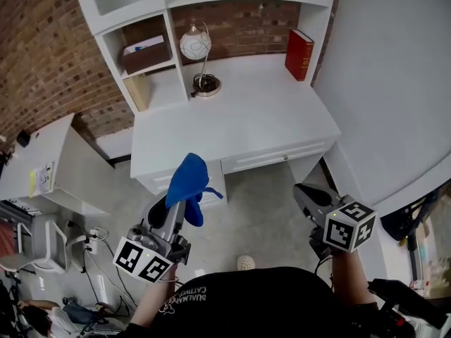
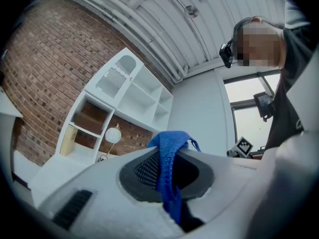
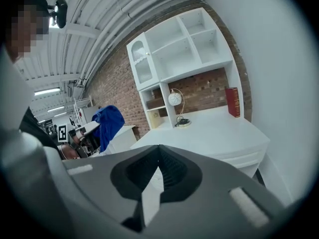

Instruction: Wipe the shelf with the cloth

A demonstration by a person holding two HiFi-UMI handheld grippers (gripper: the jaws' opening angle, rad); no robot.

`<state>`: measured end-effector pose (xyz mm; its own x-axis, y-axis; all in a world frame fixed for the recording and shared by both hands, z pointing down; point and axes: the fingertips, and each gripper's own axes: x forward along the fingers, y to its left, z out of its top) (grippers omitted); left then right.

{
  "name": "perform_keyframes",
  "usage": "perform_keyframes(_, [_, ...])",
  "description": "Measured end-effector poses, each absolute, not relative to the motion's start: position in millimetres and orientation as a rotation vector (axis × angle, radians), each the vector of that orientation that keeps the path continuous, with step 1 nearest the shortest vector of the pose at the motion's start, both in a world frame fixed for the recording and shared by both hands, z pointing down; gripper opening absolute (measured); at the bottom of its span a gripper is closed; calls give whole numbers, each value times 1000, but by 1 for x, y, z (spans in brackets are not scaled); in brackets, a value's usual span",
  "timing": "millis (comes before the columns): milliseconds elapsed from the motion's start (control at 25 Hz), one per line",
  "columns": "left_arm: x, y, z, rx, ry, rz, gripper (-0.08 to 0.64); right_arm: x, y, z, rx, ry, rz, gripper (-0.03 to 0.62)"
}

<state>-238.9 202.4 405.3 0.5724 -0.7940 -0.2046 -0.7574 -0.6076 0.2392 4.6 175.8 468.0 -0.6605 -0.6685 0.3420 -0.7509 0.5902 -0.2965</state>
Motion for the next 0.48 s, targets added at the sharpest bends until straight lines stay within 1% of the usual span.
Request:
perform_keyframes(80, [-237, 192, 400, 2692, -1312, -476, 23, 4, 157, 464, 1154, -2646, 608, 8])
perform_keyframes(200, [-239, 178, 404, 2674, -1377, -448, 23, 1, 137, 459, 1121, -2677, 560, 8])
perform_keyframes(480, [-245, 151, 428, 2602, -1518, -218, 25, 0, 101, 457, 1129, -2739, 586, 8])
